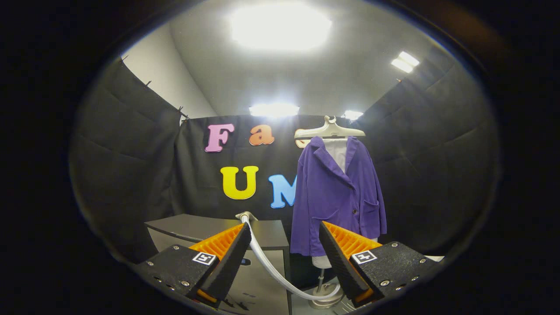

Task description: Iron the clothes twice with a garment steamer, once on the left side and once on the right side.

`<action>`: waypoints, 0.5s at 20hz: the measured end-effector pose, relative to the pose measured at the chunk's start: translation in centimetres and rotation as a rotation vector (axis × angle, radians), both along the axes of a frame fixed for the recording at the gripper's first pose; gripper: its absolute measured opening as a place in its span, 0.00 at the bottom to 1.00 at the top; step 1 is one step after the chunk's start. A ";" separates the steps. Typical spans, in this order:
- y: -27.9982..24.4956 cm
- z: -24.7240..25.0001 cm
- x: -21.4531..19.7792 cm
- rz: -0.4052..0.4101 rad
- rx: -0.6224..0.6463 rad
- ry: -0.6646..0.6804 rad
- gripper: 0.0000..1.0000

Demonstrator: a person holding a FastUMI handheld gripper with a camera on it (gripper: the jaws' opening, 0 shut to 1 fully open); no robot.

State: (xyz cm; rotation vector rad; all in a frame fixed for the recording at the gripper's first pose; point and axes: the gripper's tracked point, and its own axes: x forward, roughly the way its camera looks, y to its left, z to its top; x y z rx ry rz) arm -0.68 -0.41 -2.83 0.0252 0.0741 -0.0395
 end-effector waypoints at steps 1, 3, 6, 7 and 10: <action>0.0 0.0 0.0 0.000 0.001 0.001 0.96; 0.0 0.0 0.1 0.001 0.001 0.002 0.96; 0.1 0.0 0.1 -0.001 -0.002 0.004 0.96; 0.2 0.1 0.1 -0.001 -0.001 0.003 0.96; 0.4 -0.1 0.2 0.002 -0.001 0.009 0.96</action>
